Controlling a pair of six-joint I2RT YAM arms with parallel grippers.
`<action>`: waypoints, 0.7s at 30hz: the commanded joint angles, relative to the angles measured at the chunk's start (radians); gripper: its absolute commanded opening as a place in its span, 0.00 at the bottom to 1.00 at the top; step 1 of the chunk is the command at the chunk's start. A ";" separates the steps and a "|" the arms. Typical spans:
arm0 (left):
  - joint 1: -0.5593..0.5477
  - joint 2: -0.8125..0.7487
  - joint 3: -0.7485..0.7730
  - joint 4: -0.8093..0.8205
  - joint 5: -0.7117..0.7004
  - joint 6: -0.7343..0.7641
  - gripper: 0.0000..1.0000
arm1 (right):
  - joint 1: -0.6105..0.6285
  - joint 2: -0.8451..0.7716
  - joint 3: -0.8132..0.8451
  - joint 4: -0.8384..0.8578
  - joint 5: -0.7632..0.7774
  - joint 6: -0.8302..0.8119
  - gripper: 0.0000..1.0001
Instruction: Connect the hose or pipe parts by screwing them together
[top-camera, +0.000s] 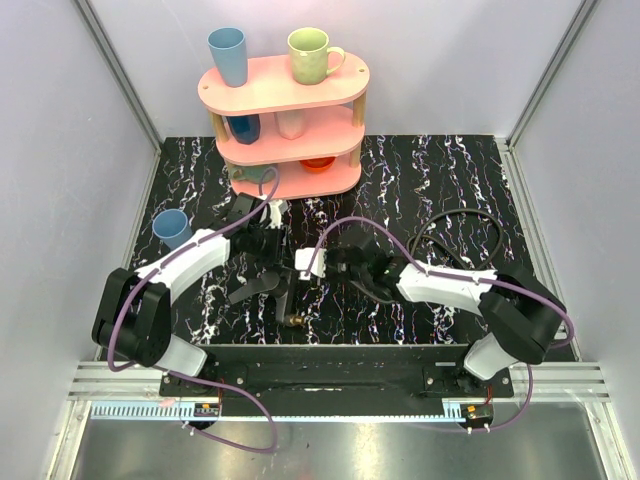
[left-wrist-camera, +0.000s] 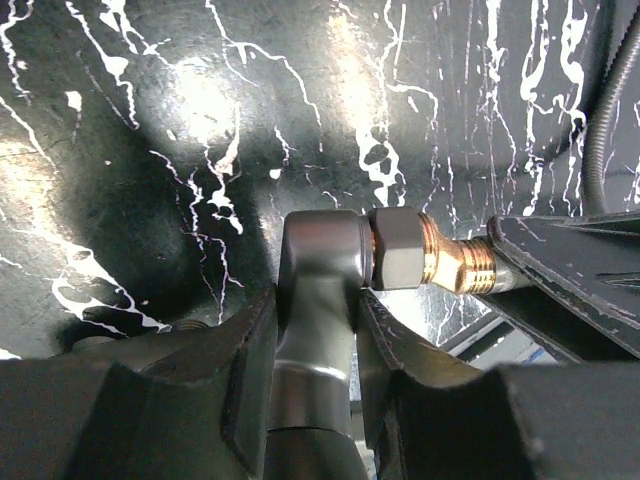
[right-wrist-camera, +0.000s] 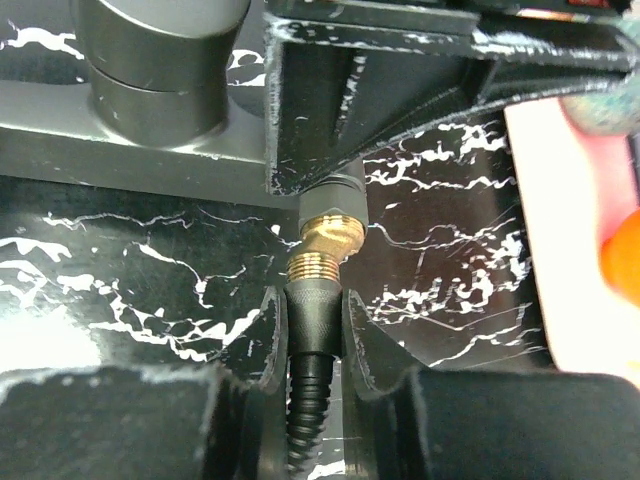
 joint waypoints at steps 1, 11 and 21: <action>-0.012 -0.029 -0.002 0.173 0.162 -0.109 0.00 | 0.016 0.071 0.101 0.044 -0.114 0.283 0.00; -0.058 -0.080 -0.053 0.279 0.091 -0.143 0.00 | -0.058 0.154 0.152 0.153 -0.310 0.591 0.00; -0.128 -0.126 -0.162 0.417 -0.039 -0.195 0.00 | -0.159 0.213 0.215 0.196 -0.516 0.903 0.00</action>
